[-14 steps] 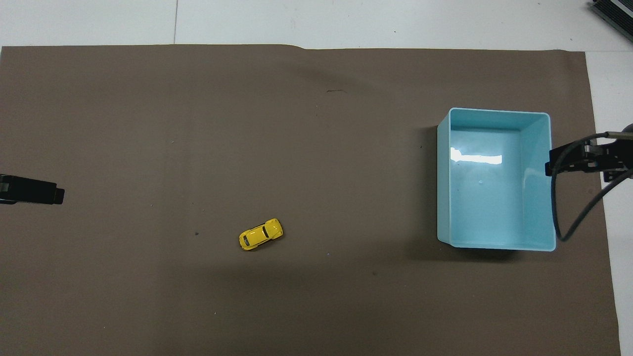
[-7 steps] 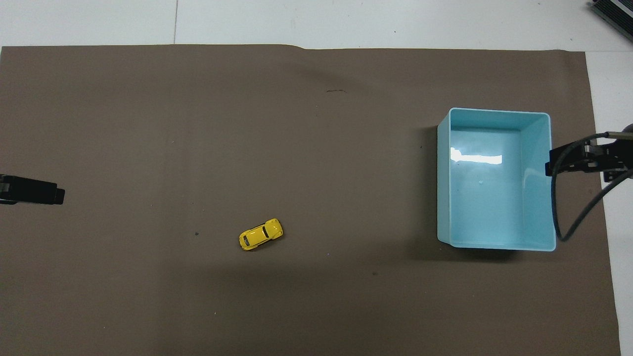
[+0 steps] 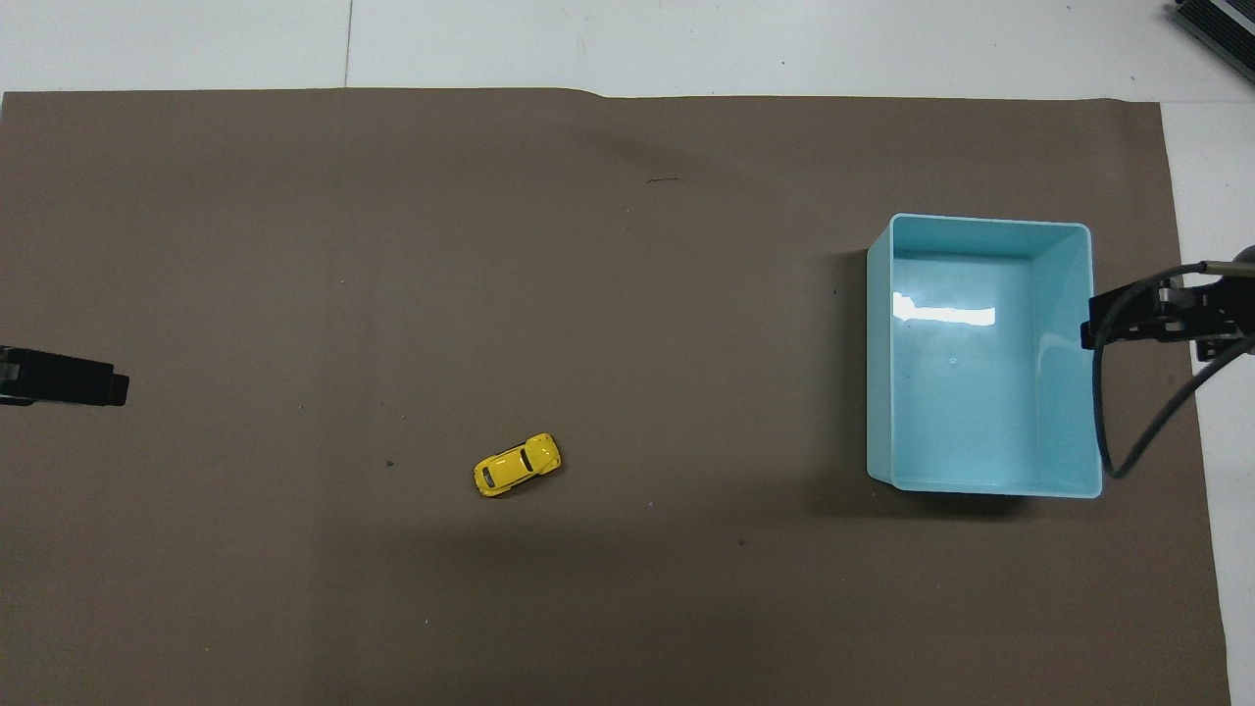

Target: Wind up and store yellow beetle car

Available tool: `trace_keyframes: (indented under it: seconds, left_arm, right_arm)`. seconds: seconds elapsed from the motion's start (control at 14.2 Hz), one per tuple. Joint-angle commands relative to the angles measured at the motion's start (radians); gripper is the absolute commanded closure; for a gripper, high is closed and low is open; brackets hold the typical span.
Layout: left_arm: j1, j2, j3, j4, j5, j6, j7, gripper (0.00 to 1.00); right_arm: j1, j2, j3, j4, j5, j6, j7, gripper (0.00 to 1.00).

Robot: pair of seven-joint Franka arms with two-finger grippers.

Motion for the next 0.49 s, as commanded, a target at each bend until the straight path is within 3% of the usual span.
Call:
trace_keyframes:
  seconds: [0.0, 0.42]
  left_arm:
    - [0.006, -0.015, -0.005, -0.017, 0.015, -0.01, -0.009, 0.0]
    - [0.001, -0.015, -0.005, -0.017, 0.015, -0.008, -0.021, 0.0]
  right_arm:
    - [-0.012, 0.013, 0.004, 0.024, 0.001, -0.018, -0.018, 0.0]
    - [-0.012, 0.013, 0.004, 0.024, 0.001, -0.018, -0.018, 0.0]
